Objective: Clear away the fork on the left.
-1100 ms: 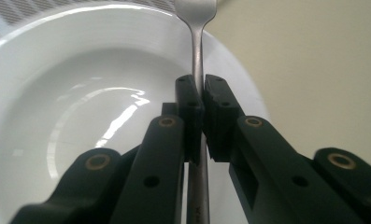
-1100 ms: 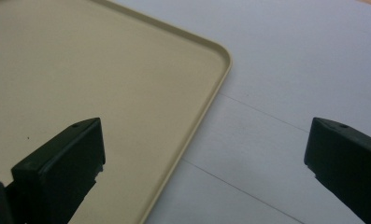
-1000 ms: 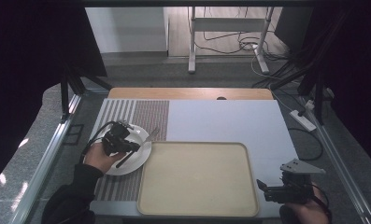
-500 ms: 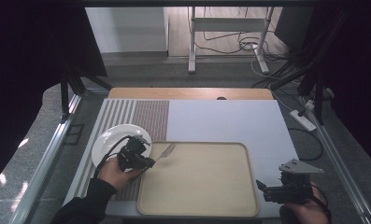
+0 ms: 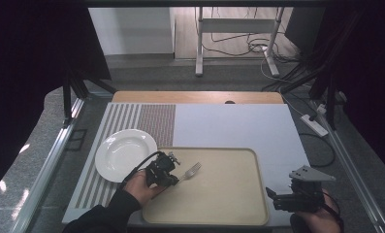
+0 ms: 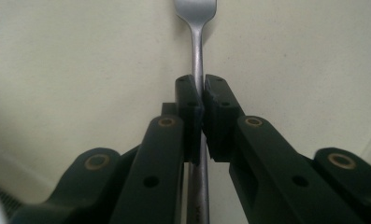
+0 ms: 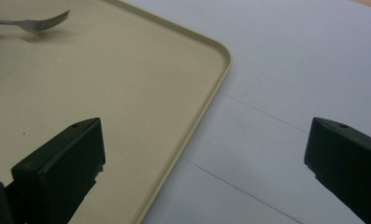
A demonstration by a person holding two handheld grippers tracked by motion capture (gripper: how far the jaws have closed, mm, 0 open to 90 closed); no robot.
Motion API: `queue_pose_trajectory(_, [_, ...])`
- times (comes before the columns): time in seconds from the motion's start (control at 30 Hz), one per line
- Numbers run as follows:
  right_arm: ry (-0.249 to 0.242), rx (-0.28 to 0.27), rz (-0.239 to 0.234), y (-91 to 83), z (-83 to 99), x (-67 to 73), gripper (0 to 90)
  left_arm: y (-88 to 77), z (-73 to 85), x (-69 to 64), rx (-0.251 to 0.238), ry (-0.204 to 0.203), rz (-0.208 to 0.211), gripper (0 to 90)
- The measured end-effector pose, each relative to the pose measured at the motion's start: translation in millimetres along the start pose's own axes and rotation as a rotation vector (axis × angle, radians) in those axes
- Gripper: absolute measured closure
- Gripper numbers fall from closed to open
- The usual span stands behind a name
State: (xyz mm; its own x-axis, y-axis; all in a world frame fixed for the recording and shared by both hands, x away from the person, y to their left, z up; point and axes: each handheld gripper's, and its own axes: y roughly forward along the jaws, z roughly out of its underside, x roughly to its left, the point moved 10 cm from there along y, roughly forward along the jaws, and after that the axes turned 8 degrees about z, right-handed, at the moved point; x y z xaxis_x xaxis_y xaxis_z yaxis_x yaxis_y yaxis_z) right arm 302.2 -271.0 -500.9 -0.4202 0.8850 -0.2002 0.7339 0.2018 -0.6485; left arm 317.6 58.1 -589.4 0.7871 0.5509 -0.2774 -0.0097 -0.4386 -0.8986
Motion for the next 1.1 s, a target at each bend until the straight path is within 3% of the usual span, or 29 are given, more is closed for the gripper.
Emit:
queue_pose_trajectory(0.1, [0.001,0.001,-0.001,0.0,0.1,-0.2,0.0,6.9,1.3,-0.7,0.034,0.040,-0.007,82.3])
queue_pose_trajectory(0.23, [0.002,0.002,-0.001,0.2,0.1,-0.2,0.0,0.9,-11.3,-3.8,-0.010,0.085,-0.022,79.8])
queue_pose_trajectory(0.3, [0.006,0.000,-0.002,0.2,-0.1,-0.6,0.0,1.0,-17.0,-7.4,-0.013,0.107,-0.005,85.9])
queue_pose_trajectory(0.47, [0.007,0.001,-0.003,0.3,0.0,-0.8,0.0,12.8,-22.1,-12.6,0.027,0.142,0.006,88.5])
queue_pose_trajectory(0.6, [0.008,0.003,-0.003,0.4,0.2,-0.7,0.0,19.7,-21.0,-9.2,0.057,0.166,-0.025,88.5])
queue_pose_trajectory(1.1, [0.002,0.002,-0.006,0.2,0.2,-0.1,0.0,3.9,-10.9,35.1,0.021,0.036,-0.093,88.5])
